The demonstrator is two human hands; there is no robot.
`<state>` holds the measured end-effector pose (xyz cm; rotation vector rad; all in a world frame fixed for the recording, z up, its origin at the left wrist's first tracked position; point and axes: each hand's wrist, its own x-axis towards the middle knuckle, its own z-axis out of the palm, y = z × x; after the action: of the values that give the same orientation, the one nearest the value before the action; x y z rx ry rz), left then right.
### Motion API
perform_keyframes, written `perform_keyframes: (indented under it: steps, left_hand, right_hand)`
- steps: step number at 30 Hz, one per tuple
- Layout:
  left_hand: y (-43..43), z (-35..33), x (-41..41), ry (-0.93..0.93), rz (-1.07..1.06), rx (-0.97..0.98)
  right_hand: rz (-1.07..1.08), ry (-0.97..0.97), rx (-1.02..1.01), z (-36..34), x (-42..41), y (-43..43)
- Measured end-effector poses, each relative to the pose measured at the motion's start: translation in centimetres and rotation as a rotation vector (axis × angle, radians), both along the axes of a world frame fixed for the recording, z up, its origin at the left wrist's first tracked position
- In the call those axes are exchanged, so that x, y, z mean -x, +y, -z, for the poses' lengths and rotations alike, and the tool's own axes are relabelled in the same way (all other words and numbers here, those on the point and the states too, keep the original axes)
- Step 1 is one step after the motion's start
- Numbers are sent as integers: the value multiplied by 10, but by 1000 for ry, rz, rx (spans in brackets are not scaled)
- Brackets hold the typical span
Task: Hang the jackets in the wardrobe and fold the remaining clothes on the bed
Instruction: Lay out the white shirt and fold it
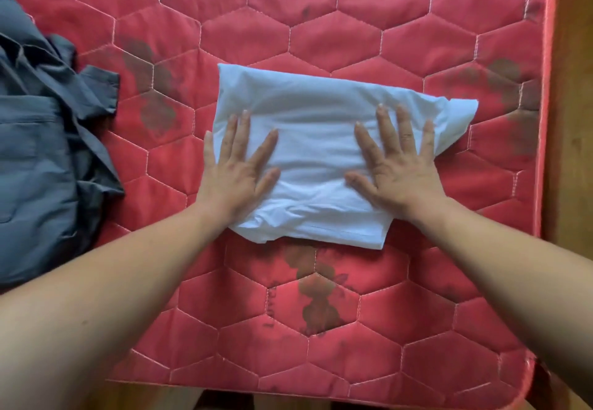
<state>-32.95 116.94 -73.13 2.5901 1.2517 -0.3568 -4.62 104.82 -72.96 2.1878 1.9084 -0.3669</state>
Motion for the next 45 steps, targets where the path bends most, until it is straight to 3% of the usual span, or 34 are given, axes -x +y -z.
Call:
perform_keyframes:
  steps: [6, 15, 19, 21, 23, 25, 27, 29, 31, 35, 38, 45]
  left_hand:
    - [-11, 4, 32, 25, 8, 0]
    - [-19, 0, 32, -51, -62, -6]
    - [-29, -1, 28, 9, -69, 67]
    - [-27, -4, 22, -76, -151, 110]
    - [-18, -10, 17, -298, -347, 135]
    - [0, -16, 12, -526, -575, 183]
    - [24, -23, 6, -628, -779, 261]
    - [47, -31, -1, -675, -958, 361]
    - [62, -38, -7, -732, -1066, 555]
    - [70, -48, -7, -679, -1061, 1001]
    - [69, -53, -1, -698, -1024, 1183]
    - [57, -88, 23, -760, -976, 1253]
  right_hand:
    - [175, -20, -33, -2, -26, -17]
    - [102, -15, -177, -7, -1, -24]
    - [0, -5, 10, -1, 31, -35]
    - [65, 26, 9, 0, 32, -34]
    - [274, 160, -181, -9, 33, -32]
    - [662, 363, -466, -21, 30, -30]
    - [1100, 602, -656, -35, 24, -22]
    - [1525, 849, -690, -49, 16, -5]
    - [1774, 1158, -616, -56, 4, 7]
    - [1776, 1468, -214, -69, -7, 6]
    - [1663, 1612, -46, -73, -1, -2]
    - [1521, 1626, -163, -102, 9, -6]
